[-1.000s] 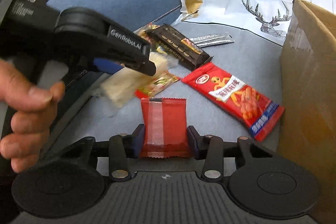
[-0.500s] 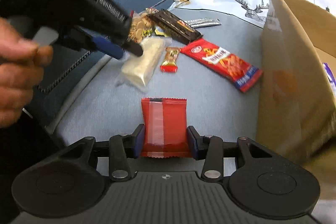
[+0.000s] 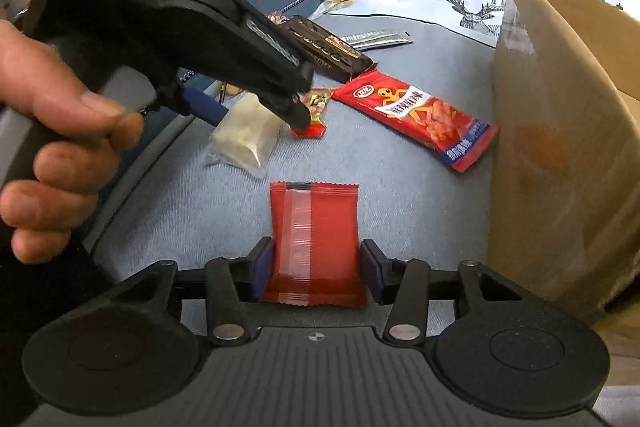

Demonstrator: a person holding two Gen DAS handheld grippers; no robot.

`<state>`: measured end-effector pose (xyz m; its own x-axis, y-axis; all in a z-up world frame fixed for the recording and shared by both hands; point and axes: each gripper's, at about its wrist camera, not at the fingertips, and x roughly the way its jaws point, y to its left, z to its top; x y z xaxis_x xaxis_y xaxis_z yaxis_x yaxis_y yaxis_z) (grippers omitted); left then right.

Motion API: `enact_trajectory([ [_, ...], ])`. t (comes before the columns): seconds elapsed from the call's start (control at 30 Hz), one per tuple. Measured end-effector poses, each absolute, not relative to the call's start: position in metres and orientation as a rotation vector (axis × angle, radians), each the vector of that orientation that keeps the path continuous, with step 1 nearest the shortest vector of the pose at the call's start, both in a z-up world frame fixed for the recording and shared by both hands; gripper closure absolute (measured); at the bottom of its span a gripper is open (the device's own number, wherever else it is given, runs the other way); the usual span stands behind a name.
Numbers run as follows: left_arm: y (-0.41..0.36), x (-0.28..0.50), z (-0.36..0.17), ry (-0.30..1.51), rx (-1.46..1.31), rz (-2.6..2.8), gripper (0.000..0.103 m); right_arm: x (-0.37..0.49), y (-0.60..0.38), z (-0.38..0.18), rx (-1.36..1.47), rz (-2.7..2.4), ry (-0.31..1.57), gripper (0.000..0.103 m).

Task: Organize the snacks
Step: 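Grasp the white nougat bar with the left gripper while the right holds the red packet, then lift the red packet with the right gripper while the left lifts the nougat bar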

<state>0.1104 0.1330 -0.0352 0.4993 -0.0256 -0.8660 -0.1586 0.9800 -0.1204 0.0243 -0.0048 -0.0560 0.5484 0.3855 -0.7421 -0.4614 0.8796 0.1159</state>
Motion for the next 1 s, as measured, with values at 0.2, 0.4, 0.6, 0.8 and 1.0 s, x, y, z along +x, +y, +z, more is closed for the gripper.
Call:
enact_trajectory([
  [0.2, 0.129, 0.11, -0.035, 1.04, -0.141, 0.104, 0.059, 0.025, -0.003, -0.056, -0.119, 0.497, 0.834, 0.058],
  [0.4, 0.127, 0.098, -0.024, 1.01, -0.119, 0.069, 0.063, 0.029, -0.014, -0.053, -0.086, 0.42, 0.836, 0.059],
  [0.6, 0.118, 0.09, -0.022, 1.049, -0.094, -0.027, 0.063, 0.029, -0.023, -0.05, -0.028, 0.418, 0.857, 0.059],
  [0.8, 0.098, 0.089, -0.032, 1.11, -0.007, -0.102, 0.063, 0.028, -0.021, -0.048, -0.041, 0.434, 0.858, 0.059],
  [1.0, 0.096, 0.094, -0.038, 1.12, 0.01, -0.092, 0.059, 0.032, -0.019, -0.049, -0.044, 0.433, 0.871, 0.058],
])
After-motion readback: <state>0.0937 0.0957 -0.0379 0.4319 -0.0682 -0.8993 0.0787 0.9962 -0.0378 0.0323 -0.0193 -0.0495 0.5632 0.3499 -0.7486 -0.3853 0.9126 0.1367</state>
